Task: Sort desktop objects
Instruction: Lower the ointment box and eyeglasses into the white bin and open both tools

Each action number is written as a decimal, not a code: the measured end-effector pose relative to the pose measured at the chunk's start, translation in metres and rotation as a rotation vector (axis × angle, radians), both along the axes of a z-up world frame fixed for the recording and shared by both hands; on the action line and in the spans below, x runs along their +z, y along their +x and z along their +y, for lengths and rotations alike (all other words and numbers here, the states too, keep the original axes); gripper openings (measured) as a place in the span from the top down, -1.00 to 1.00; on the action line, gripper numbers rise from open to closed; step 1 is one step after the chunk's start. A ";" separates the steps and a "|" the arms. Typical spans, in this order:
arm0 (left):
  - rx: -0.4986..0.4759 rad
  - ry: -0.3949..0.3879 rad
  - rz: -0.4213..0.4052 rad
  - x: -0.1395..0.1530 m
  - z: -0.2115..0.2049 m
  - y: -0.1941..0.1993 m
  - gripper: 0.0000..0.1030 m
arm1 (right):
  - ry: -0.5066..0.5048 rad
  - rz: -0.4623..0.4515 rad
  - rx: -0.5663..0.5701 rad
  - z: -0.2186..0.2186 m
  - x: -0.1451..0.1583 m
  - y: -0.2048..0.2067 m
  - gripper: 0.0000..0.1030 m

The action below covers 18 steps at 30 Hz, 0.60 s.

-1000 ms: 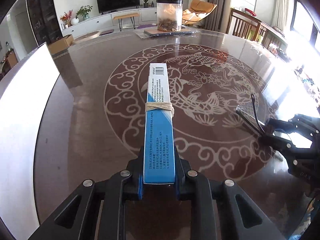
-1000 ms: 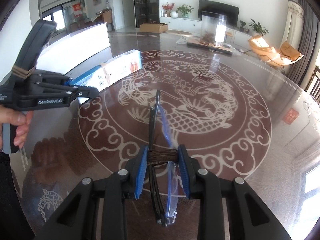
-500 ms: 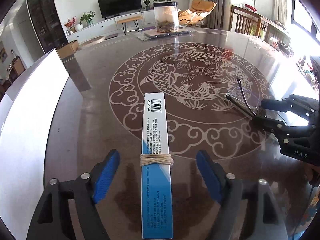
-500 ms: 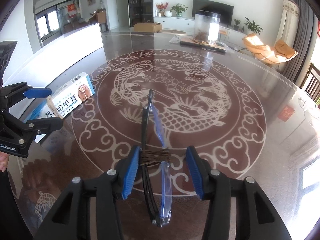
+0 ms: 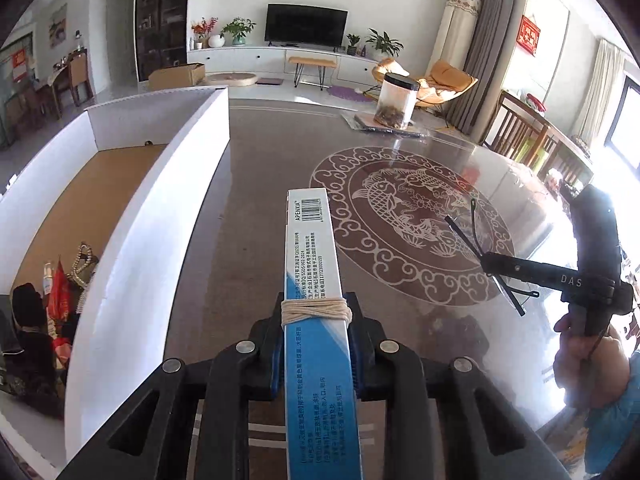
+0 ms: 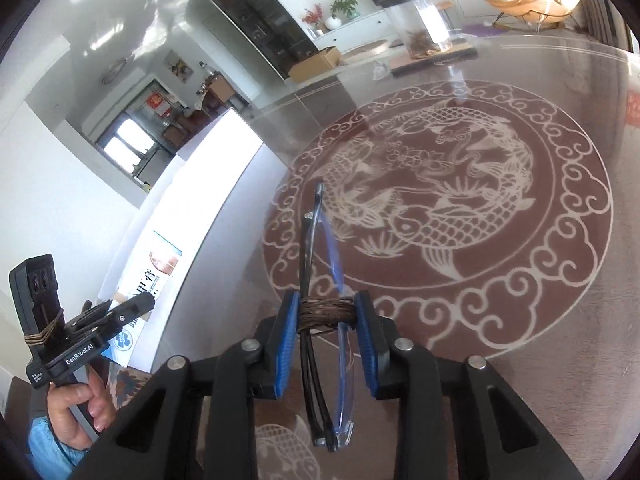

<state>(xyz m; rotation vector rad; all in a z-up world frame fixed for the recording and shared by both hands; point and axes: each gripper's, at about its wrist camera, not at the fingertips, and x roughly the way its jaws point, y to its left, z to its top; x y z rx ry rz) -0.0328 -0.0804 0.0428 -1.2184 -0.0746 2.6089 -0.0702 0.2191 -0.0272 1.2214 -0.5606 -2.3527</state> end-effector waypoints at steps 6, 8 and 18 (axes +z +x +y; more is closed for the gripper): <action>0.209 -0.029 0.038 0.047 -0.109 -0.013 0.52 | -0.026 0.147 0.212 -0.119 0.090 -0.038 0.43; 0.290 -0.041 0.010 0.046 -0.148 -0.019 0.52 | -0.017 0.189 0.290 -0.172 0.113 -0.050 0.42; 0.497 -0.108 -0.177 -0.019 -0.228 -0.033 0.44 | 0.183 0.146 0.580 -0.402 0.079 -0.095 0.30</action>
